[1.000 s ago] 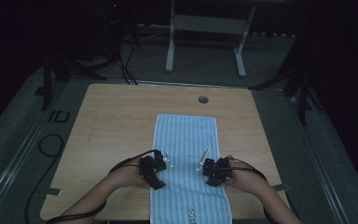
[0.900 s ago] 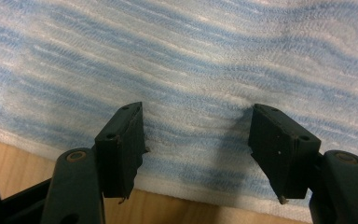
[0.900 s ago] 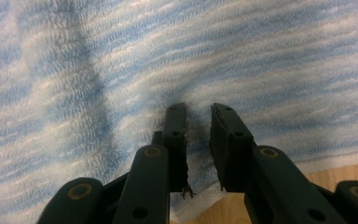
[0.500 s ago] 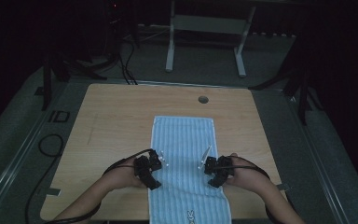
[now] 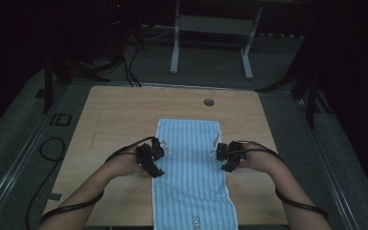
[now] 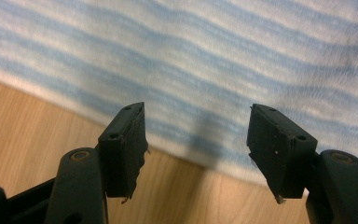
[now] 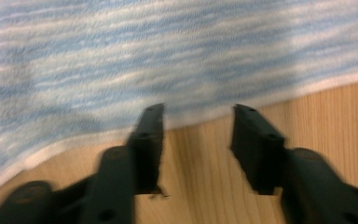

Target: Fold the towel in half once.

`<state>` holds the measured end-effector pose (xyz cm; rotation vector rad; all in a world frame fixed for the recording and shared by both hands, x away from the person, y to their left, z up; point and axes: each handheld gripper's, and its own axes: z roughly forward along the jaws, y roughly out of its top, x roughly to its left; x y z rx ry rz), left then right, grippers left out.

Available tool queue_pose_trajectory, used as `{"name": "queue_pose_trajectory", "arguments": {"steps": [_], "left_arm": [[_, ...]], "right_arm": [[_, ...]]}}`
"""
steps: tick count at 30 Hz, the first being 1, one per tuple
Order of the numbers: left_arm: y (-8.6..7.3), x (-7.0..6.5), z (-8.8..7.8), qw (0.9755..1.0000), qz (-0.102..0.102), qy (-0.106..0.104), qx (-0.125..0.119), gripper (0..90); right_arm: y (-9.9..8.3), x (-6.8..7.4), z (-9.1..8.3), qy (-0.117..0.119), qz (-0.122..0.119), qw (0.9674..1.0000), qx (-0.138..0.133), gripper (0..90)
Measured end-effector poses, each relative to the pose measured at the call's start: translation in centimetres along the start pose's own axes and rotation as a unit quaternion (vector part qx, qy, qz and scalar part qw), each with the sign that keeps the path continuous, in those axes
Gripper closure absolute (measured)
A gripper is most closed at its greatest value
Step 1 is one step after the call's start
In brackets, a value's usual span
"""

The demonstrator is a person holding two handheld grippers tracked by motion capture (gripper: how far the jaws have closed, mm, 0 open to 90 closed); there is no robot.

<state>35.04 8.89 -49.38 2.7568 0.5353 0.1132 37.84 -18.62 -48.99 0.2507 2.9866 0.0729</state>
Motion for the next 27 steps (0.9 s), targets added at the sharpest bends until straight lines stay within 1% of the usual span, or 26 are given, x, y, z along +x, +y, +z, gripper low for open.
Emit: {"name": "queue_pose_trajectory", "arguments": {"steps": [1,2,3,4,5,7,8,9,10,11,12,13,14,15,16,17,18,19,20,21,22,23,24,25,26,27], "left_arm": [[0.2,0.2,0.2,1.0,0.0,0.002,0.004,39.2],[0.3,0.4,0.4,1.0,0.0,0.007,0.006,39.5],[0.3,0.4,0.4,1.0,0.0,0.007,0.006,39.5],[0.3,0.9,1.0,0.9999,-0.004,0.009,0.011,39.5],[0.3,1.1,1.4,0.9999,-0.006,0.007,0.012,39.5],[0.2,1.3,2.2,0.9997,-0.007,0.004,0.022,39.5],[0.1,1.4,2.6,0.9996,-0.006,0.005,0.029,39.5],[0.1,1.5,3.1,0.9993,-0.01,0.007,0.034,39.6],[0.1,1.7,3.2,0.9996,-0.009,0.003,0.028,40.3],[0.1,1.8,3.2,0.9997,-0.011,0.001,0.022,40.9],[0.0,1.8,3.2,0.9998,-0.014,-0.003,0.016,42.6],[0.0,1.8,3.2,0.9998,-0.014,-0.005,0.012,46.2],[0.1,1.7,3.1,0.9998,-0.011,-0.009,0.011,53.0],[0.2,1.6,3.1,0.9998,-0.006,-0.013,0.011,62.3],[0.3,1.4,3.1,0.9997,0.002,-0.02,0.013,69.4],[0.4,1.3,3.1,0.9996,0.007,-0.022,0.018,77.1],[0.5,1.2,3.0,0.9995,0.009,-0.018,0.023,80.6],[0.7,1.1,2.9,0.9995,0.01,-0.006,0.029,83.6],[0.8,1.2,2.7,0.9996,0.007,0.006,0.028,84.4],[0.8,1.5,2.4,0.9996,0.0,0.016,0.024,85.1],[0.9,1.9,2.1,0.9995,-0.004,0.025,0.021,85.1],[0.9,2.3,1.9,0.9995,-0.009,0.027,0.014,85.1],[1.0,2.6,1.6,0.9995,-0.014,0.025,0.009,85.1],[1.1,2.9,1.5,0.9995,-0.017,0.027,0.009,85.0],[1.2,3.2,1.5,0.9994,-0.02,0.029,0.007,85.0],[1.4,3.5,1.5,0.9992,-0.018,0.036,0.007,84.8]], "right_arm": [[0.3,-0.1,0.3,-0.003,-0.003,1.0,0.005,58.3],[0.5,-0.3,0.6,-0.004,-0.002,1.0,0.008,60.9],[0.5,-0.3,0.6,-0.004,-0.002,1.0,0.008,60.9],[1.0,-0.6,1.2,-0.005,-0.001,0.9999,0.011,62.5],[1.1,-0.7,1.5,-0.004,0.0,0.9999,0.011,62.6],[1.3,-0.9,2.1,0.009,-0.001,0.9999,0.007,62.7],[1.4,-1.0,2.5,0.013,-0.003,0.9999,0.009,63.3],[1.4,-1.1,2.8,0.015,-0.006,0.9997,0.017,64.5],[1.5,-1.2,2.8,0.019,-0.009,0.9997,0.012,66.1],[1.5,-1.2,2.8,0.023,-0.012,0.9996,0.013,68.3],[1.5,-1.2,2.9,0.029,-0.012,0.9994,0.014,72.3],[1.5,-1.2,2.9,0.037,-0.01,0.9992,0.014,76.1],[1.5,-1.1,2.9,0.041,-0.014,0.999,0.015,81.6],[1.6,-1.0,2.9,0.044,-0.019,0.9987,0.017,84.5],[1.7,-0.8,2.8,0.043,-0.024,0.9985,0.024,85.5],[1.9,-0.6,2.8,0.043,-0.029,0.9982,0.031,85.9],[1.9,-0.5,2.8,0.042,-0.033,0.998,0.033,86.1],[1.9,-0.5,2.7,0.04,-0.034,0.998,0.035,86.1],[1.9,-0.6,2.6,0.031,-0.033,0.9985,0.032,86.1],[1.8,-0.8,2.6,0.022,-0.026,0.999,0.03,86.1],[1.6,-1.0,2.5,0.007,-0.02,0.9993,0.031,86.1],[1.5,-1.4,2.4,-0.008,-0.015,0.9994,0.029,86.1],[1.4,-1.9,2.2,-0.014,-0.002,0.9997,0.022,86.2],[1.2,-2.3,1.9,-0.013,0.01,0.9997,0.015,86.1],[1.2,-2.7,1.7,-0.015,0.014,0.9998,0.007,86.1],[1.2,-3.2,1.5,-0.019,0.021,0.9996,0.004,86.1]]}}
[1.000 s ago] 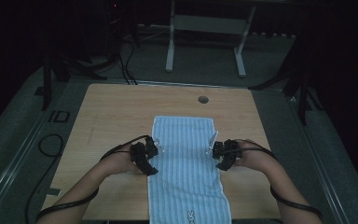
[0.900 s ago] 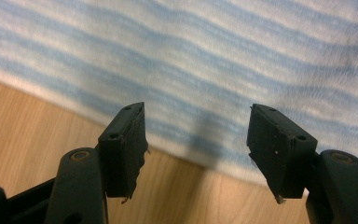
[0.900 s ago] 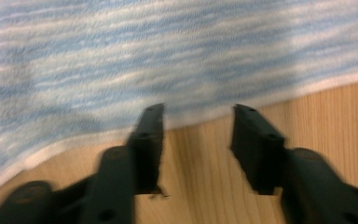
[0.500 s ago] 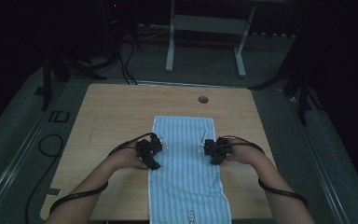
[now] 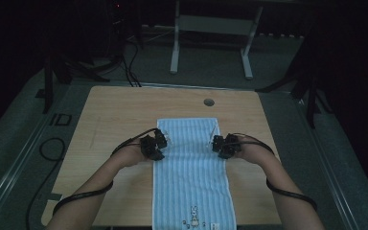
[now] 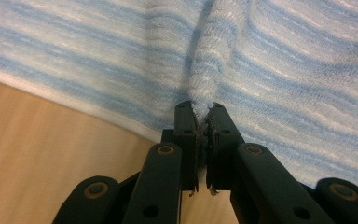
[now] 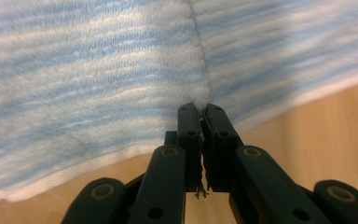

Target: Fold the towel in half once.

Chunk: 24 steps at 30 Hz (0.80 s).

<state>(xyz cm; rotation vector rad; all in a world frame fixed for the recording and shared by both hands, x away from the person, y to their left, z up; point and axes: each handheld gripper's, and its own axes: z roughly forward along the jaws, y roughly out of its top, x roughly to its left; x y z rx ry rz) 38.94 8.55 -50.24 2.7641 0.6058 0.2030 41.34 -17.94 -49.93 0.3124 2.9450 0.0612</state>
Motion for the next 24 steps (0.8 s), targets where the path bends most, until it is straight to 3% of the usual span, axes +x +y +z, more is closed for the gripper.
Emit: {"name": "queue_pose_trajectory", "arguments": {"steps": [1,4,6,13,14,18,20,21,22,23,24], "left_arm": [[0.2,0.3,0.0,1.0,-0.008,0.003,0.003,84.9],[0.7,0.7,-0.1,0.9999,-0.002,0.013,0.002,84.9],[1.3,1.0,-1.1,0.9995,0.0,0.03,-0.002,84.9],[0.9,0.9,-4.7,0.9985,-0.005,0.039,-0.038,84.7],[0.9,0.9,-4.7,0.9985,-0.005,0.039,-0.038,84.2],[-0.6,-1.5,-6.0,0.9983,0.028,0.035,-0.037,83.5],[-1.1,-2.2,-5.9,0.998,0.038,0.036,-0.036,83.4],[-2.1,-3.3,-5.5,0.9984,0.044,0.022,-0.028,83.4],[-2.1,-3.3,-5.5,0.9984,0.044,0.022,-0.028,82.6],[-2.5,-3.9,-5.2,0.9982,0.049,0.022,-0.025,82.6],[-3.3,-4.7,-4.4,0.9984,0.055,0.005,-0.013,82.2]], "right_arm": [[0.1,-0.4,-0.1,-0.002,0.004,1.0,-0.003,86.1],[0.2,-1.2,-0.3,-0.007,0.009,0.9999,-0.005,86.1],[0.5,-2.0,-1.0,-0.023,0.018,0.9995,-0.007,86.1],[0.0,-1.6,-5.4,-0.051,0.012,0.9975,-0.048,86.1],[-0.1,-1.3,-6.2,-0.056,0.011,0.9969,-0.054,86.1],[-0.5,1.2,-8.0,-0.057,-0.009,0.9958,-0.071,86.0],[-0.7,2.9,-7.9,-0.051,-0.023,0.9961,-0.069,86.0],[-0.8,3.8,-7.6,-0.045,-0.028,0.9963,-0.067,86.0],[-0.8,3.8,-7.6,-0.045,-0.028,0.9963,-0.067,86.0],[-0.9,4.6,-7.2,-0.037,-0.035,0.9964,-0.067,86.0],[-1.2,6.1,-6.0,-0.018,-0.044,0.9969,-0.063,85.9]]}}
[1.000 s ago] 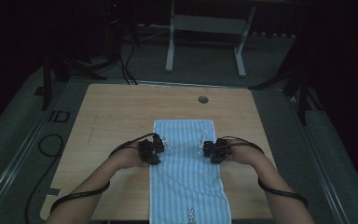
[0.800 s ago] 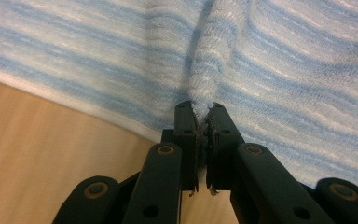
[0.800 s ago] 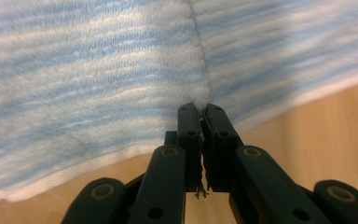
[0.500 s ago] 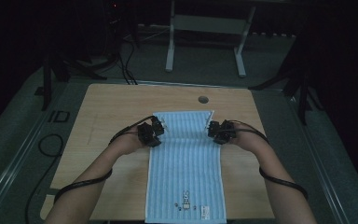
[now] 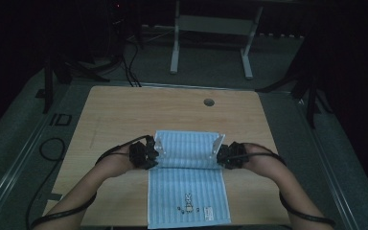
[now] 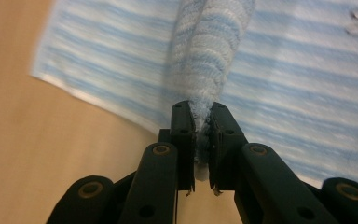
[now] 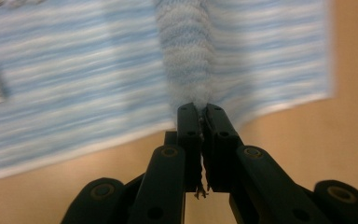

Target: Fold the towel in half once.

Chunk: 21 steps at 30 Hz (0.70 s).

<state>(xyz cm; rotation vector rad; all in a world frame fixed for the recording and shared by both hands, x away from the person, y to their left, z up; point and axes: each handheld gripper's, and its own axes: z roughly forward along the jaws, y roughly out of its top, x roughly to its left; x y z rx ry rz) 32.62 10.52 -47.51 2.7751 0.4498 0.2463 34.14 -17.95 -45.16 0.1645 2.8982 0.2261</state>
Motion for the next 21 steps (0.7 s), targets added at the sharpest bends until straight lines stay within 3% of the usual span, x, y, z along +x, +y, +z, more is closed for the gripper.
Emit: {"name": "queue_pose_trajectory", "arguments": {"steps": [4,7,14,18,21], "left_arm": [[-0.9,-1.3,1.9,0.9994,0.002,-0.031,0.016,80.5],[-1.4,-1.9,2.9,0.9988,0.001,-0.042,0.027,80.0],[-2.1,-1.7,3.6,0.9977,-0.018,-0.064,0.018,76.5],[-2.0,-1.3,2.9,0.9949,-0.035,-0.093,0.02,67.0],[-1.9,-0.8,2.0,0.9947,-0.045,-0.092,0.012,57.1]], "right_arm": [[-0.4,1.5,2.6,0.025,0.0,0.9996,0.013,85.8],[-0.5,1.8,3.7,0.037,0.001,0.9992,0.018,85.8],[-0.4,2.6,5.8,0.059,-0.002,0.9979,0.027,85.7],[-0.2,2.6,5.2,0.064,-0.014,0.9974,0.03,77.4],[-0.1,1.8,3.9,0.059,-0.015,0.998,0.016,74.9]]}}
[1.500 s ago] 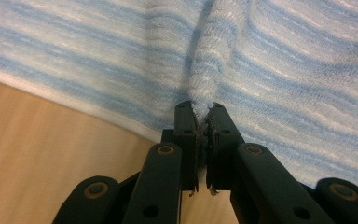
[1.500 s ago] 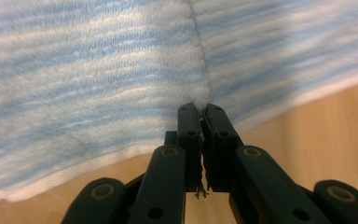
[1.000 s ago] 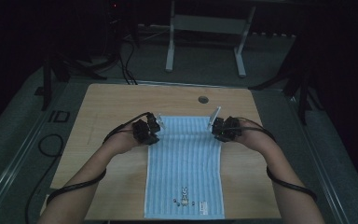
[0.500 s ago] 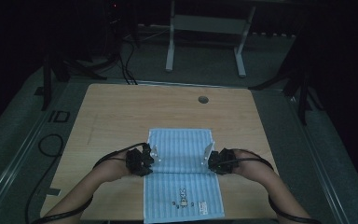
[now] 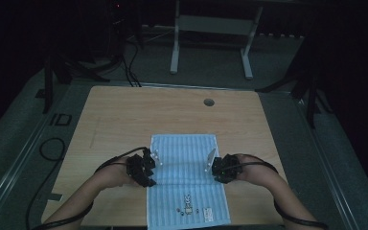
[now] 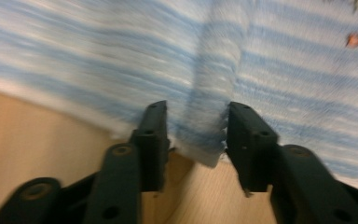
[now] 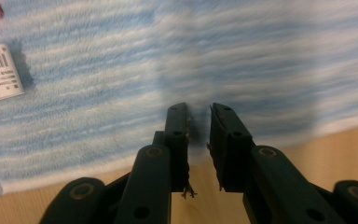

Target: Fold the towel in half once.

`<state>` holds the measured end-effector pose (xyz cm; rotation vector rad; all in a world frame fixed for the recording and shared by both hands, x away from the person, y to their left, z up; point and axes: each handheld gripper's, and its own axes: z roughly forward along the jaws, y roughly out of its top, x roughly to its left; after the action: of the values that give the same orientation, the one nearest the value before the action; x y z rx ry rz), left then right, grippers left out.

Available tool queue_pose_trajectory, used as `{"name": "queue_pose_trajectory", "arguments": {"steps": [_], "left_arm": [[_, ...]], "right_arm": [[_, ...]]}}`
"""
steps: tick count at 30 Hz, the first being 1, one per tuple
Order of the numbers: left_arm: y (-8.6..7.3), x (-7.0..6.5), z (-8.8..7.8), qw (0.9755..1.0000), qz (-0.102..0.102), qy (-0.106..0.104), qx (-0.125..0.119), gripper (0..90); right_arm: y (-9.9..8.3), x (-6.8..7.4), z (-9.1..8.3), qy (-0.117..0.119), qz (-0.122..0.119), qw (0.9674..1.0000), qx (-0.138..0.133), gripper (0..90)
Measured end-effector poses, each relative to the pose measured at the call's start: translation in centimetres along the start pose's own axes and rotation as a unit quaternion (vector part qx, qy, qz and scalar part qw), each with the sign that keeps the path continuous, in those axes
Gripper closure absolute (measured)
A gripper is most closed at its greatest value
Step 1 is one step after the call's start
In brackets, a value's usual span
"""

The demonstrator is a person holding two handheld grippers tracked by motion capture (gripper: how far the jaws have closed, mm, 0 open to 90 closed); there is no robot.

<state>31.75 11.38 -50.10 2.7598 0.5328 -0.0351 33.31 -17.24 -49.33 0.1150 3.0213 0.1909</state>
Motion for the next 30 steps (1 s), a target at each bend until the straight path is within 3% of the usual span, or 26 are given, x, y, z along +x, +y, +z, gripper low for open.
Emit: {"name": "queue_pose_trajectory", "arguments": {"steps": [2,5,7,8,10,12,14,16,17,20,23,28,30], "left_arm": [[0.1,1.0,-2.0,0.9995,-0.01,0.026,-0.014,52.7],[0.6,2.7,-3.0,0.9977,-0.023,0.063,-0.004,50.9],[1.0,3.9,-3.1,0.9971,-0.036,0.066,-0.004,48.6],[1.3,4.9,-3.1,0.9967,-0.047,0.066,-0.004,48.5],[2.1,6.2,-2.8,0.9943,-0.063,0.086,0.0,48.6],[2.8,7.3,-2.4,0.9937,-0.05,0.1,0.0,48.6],[3.3,8.4,-1.8,0.992,-0.051,0.116,0.004,48.6],[3.5,9.1,-1.5,0.9914,-0.058,0.117,0.003,48.6],[3.6,10.3,-0.9,0.9898,-0.069,0.124,0.004,48.6],[3.6,11.8,0.0,0.988,-0.08,0.131,0.017,48.0],[3.7,12.9,0.2,0.9867,-0.096,0.131,0.008,44.1],[4.4,14.4,0.6,0.9862,-0.114,0.12,-0.004,41.7],[4.6,14.8,1.0,0.9862,-0.12,0.114,-0.009,39.9]], "right_arm": [[0.0,-1.0,-1.1,-0.002,0.007,0.9999,-0.009,72.2],[0.0,-3.0,-2.2,-0.01,0.012,0.9998,-0.01,69.0],[0.1,-4.7,-2.3,-0.029,0.014,0.9994,-0.01,67.4],[0.2,-5.5,-2.3,-0.026,0.02,0.9994,-0.013,65.8],[0.4,-7.3,-1.9,-0.037,0.027,0.9988,-0.015,64.5],[0.6,-8.9,-1.3,-0.039,0.031,0.9988,-0.007,64.5],[0.9,-10.2,-0.7,-0.045,0.027,0.9986,-0.004,64.6],[1.2,-11.6,0.0,-0.045,0.029,0.9985,-0.003,65.7],[1.3,-12.2,0.2,-0.055,0.03,0.998,-0.001,66.5],[1.4,-13.7,1.1,-0.063,0.048,0.9969,0.006,67.6],[1.3,-15.0,2.2,-0.062,0.059,0.9962,0.016,67.6],[1.6,-15.9,3.4,-0.051,0.06,0.9963,0.034,67.6],[1.8,-16.0,3.6,-0.038,0.066,0.9967,0.029,67.6]]}}
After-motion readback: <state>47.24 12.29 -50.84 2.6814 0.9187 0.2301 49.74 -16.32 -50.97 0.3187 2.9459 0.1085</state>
